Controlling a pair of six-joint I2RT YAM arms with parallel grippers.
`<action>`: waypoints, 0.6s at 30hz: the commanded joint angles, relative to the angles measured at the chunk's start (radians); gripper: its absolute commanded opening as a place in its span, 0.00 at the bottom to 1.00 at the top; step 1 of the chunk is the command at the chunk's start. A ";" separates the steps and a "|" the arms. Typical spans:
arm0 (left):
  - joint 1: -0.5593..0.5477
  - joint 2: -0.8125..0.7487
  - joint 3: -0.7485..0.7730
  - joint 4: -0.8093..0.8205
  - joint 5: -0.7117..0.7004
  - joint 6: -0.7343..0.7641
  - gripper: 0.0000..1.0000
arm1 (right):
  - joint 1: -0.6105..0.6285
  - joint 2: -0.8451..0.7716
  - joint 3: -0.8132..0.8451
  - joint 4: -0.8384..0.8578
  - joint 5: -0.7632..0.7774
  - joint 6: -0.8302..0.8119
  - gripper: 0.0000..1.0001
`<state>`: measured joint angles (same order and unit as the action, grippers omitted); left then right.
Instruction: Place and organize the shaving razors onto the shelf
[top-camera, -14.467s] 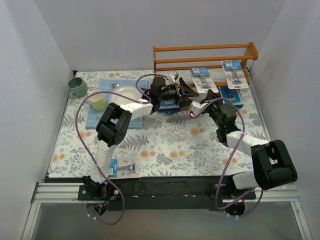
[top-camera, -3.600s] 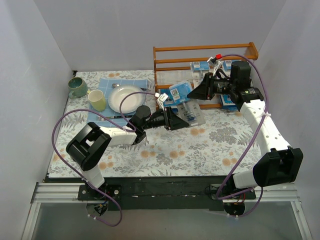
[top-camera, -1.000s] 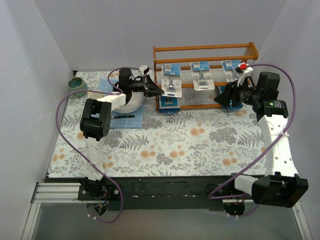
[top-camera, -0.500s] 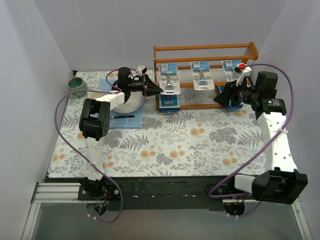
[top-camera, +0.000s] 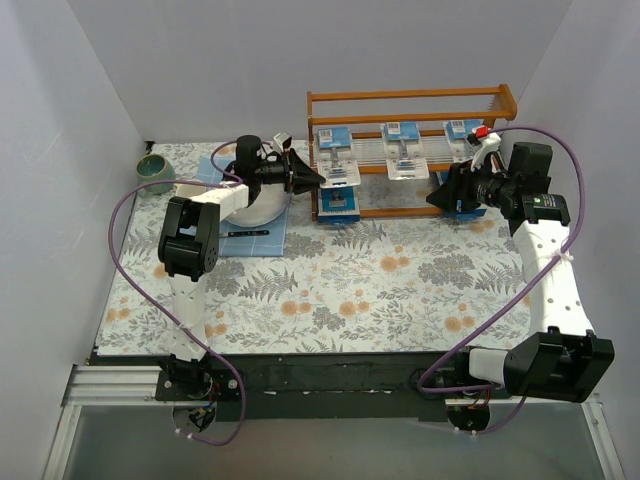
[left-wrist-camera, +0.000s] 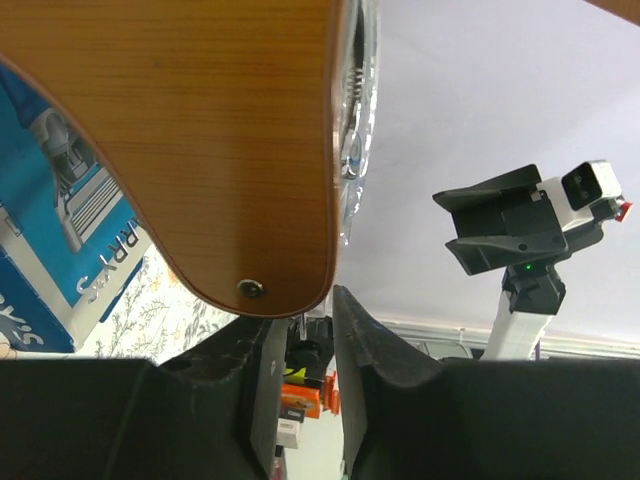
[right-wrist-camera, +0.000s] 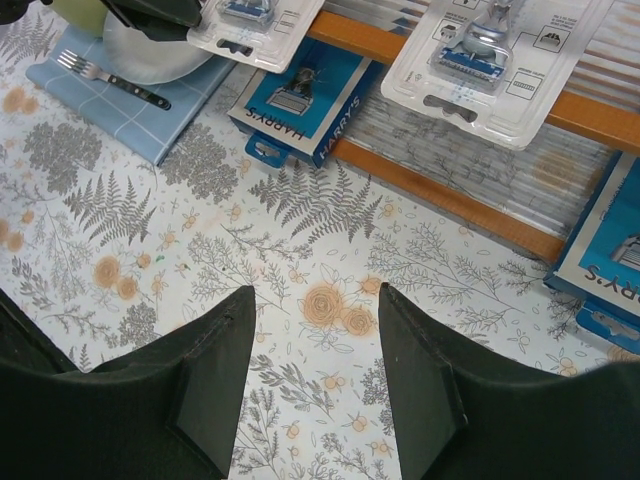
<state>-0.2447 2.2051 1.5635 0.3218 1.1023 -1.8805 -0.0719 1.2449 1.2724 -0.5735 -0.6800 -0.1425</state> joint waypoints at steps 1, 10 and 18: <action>0.004 -0.060 -0.034 0.045 -0.039 -0.014 0.27 | -0.005 -0.002 0.022 0.044 -0.006 0.000 0.60; 0.005 -0.142 -0.175 0.158 -0.007 -0.068 0.35 | -0.005 0.001 0.019 0.052 -0.009 0.004 0.60; 0.005 -0.176 -0.198 0.258 0.010 -0.101 0.36 | -0.006 -0.015 -0.015 0.061 -0.007 0.003 0.60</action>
<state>-0.2443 2.1033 1.3483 0.5163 1.0924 -1.9694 -0.0719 1.2488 1.2709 -0.5541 -0.6800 -0.1383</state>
